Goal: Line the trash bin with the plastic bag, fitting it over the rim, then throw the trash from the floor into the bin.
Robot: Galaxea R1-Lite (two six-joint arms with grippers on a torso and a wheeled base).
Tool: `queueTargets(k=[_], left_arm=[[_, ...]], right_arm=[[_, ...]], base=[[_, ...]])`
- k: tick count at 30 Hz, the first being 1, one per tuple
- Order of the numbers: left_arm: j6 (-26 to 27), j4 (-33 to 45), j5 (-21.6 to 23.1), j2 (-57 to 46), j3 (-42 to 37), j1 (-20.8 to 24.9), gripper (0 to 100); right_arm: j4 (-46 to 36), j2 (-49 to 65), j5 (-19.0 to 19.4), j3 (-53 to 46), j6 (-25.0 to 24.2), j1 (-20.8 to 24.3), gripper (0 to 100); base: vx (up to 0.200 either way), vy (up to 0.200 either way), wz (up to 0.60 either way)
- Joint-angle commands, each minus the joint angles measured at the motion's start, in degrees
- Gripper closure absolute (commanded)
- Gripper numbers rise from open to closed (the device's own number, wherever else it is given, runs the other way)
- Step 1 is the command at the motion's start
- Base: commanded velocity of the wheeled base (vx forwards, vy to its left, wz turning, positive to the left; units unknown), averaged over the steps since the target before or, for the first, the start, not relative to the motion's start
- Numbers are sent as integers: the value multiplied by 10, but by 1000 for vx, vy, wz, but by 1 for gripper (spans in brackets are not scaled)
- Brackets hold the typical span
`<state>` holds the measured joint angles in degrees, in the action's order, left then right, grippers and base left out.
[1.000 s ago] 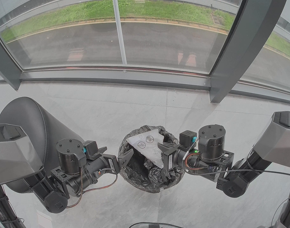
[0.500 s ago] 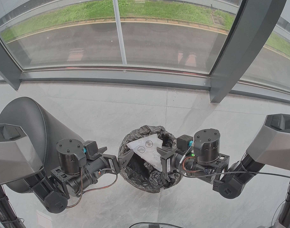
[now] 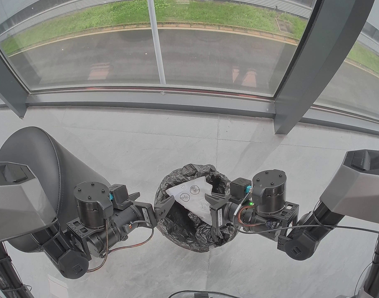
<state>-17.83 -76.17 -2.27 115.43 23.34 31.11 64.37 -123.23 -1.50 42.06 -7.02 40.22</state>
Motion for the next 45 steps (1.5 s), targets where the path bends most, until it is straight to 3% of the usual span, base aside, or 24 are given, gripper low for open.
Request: queueTargets(k=[1,5,6,29,37,41,45], left_arm=[[0,0,0,1,0,0,0],[0,0,0,1,-1,0,0],[0,1,0,1,-1,0,0],[0,0,0,1,-1,0,0],[1,0,0,-6,-3,0,0],[0,0,0,2,-1,-1,0],[0,0,0,0,-1,-1,0]], right_arm=[[8,-2,0,-1,1,-1,100],[27,-5,0,-4,11,-1,100],[30,-8,0,-5,17,-1,0],[60,-26,8,-15,14,1,0],[59,-42,9,-7,-28,14,0],[30,-53,8,29,-28,14,0],[-60,-72,5,94,-28,13,0]], base=[[0,0,0],[0,0,0],[0,0,0],[0,0,0],[0,0,0],[0,0,0],[0,0,0]])
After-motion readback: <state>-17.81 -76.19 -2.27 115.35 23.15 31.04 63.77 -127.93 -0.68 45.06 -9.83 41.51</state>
